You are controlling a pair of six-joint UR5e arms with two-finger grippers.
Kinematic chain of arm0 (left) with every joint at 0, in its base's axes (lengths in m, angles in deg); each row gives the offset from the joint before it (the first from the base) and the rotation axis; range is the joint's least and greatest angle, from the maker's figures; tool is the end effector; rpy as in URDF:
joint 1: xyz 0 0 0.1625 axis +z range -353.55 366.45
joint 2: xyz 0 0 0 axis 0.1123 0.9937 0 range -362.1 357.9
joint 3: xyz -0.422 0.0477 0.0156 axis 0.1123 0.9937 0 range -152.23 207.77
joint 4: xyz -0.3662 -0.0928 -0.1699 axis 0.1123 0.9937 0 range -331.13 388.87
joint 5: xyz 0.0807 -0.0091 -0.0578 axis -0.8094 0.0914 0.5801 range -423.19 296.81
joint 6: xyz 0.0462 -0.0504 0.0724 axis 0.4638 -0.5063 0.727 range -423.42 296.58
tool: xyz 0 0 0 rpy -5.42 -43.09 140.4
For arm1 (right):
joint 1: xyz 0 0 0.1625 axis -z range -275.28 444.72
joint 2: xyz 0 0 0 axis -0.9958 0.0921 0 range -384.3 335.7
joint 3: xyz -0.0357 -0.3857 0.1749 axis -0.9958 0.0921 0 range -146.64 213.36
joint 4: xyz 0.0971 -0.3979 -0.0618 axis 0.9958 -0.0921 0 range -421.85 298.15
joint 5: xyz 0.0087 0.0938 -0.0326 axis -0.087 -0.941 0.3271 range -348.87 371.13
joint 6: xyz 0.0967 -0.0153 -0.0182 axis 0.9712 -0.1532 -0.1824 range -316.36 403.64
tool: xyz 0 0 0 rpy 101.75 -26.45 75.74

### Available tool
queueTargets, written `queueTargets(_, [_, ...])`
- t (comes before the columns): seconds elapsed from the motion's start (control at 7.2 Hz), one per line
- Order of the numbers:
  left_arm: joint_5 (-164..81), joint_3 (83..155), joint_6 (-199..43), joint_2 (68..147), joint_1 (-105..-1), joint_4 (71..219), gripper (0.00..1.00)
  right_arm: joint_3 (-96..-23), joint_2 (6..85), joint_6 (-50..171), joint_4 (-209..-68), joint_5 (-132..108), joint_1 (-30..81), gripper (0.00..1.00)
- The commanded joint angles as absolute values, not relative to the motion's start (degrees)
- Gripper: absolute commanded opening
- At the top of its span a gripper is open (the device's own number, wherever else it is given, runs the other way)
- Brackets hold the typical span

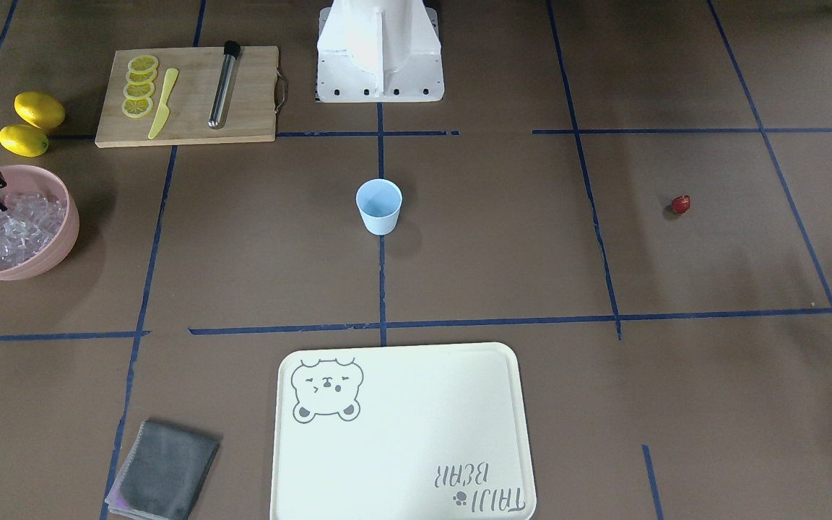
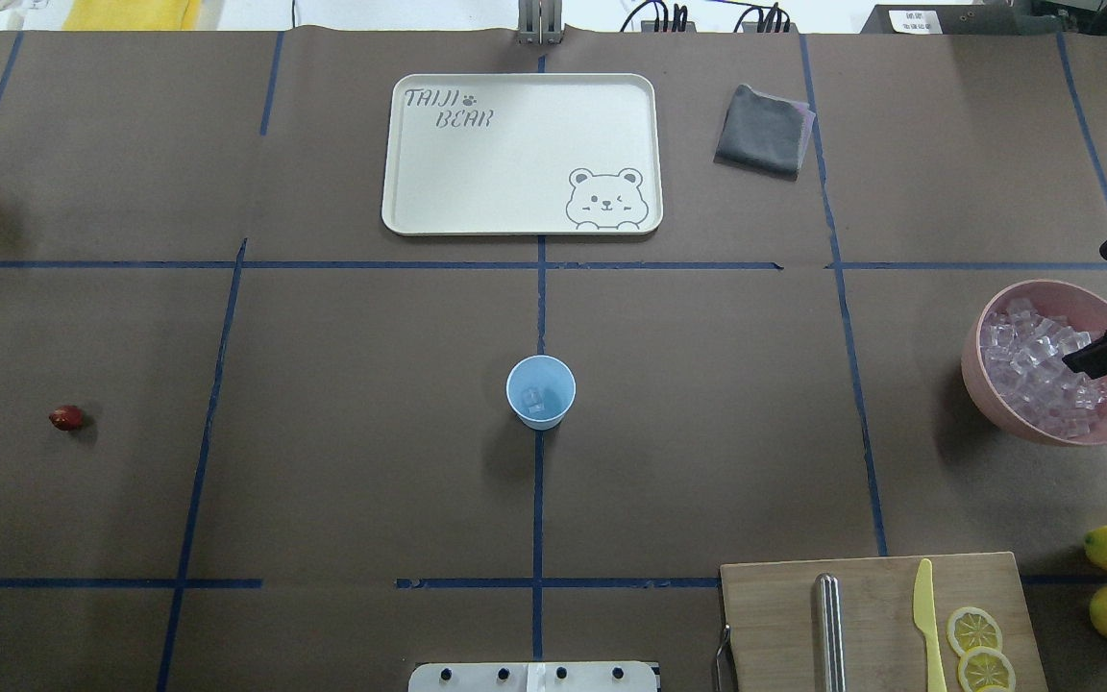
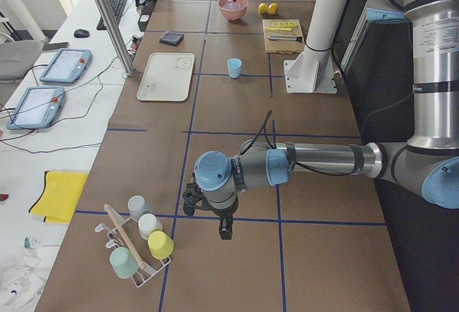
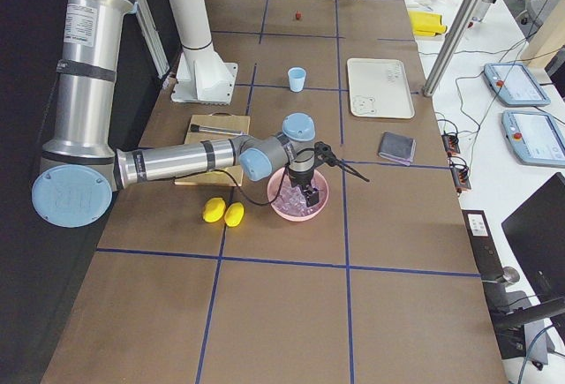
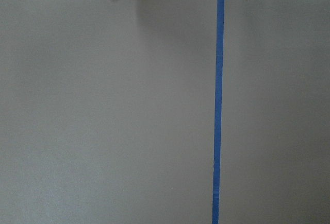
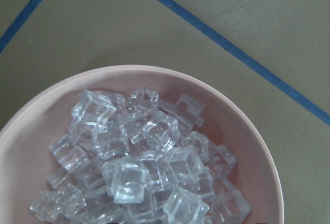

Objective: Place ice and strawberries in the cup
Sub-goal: 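Lower the right gripper into the ice and grasp another cube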

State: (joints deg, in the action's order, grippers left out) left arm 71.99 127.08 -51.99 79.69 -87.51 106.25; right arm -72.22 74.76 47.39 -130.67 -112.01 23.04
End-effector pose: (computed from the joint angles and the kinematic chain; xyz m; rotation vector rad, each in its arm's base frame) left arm -0.0912 -0.4098 0.6643 -0.0837 0.8042 0.0440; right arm -0.1439 -0.4332 0.5651 0.2984 -0.6831 -0.5488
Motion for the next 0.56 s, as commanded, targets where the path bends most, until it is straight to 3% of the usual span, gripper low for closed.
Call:
queueTargets(0.0, [71.99,127.09,-51.99,79.73,-87.51,106.22,1.00,-71.50,74.23,46.98,-130.75,-111.83,23.02,0.83])
queueTargets(0.42, [71.99,127.18,-51.99,79.64,-87.51,106.22,1.00,-70.62,72.74,46.98,-130.93,-111.48,23.11,0.81])
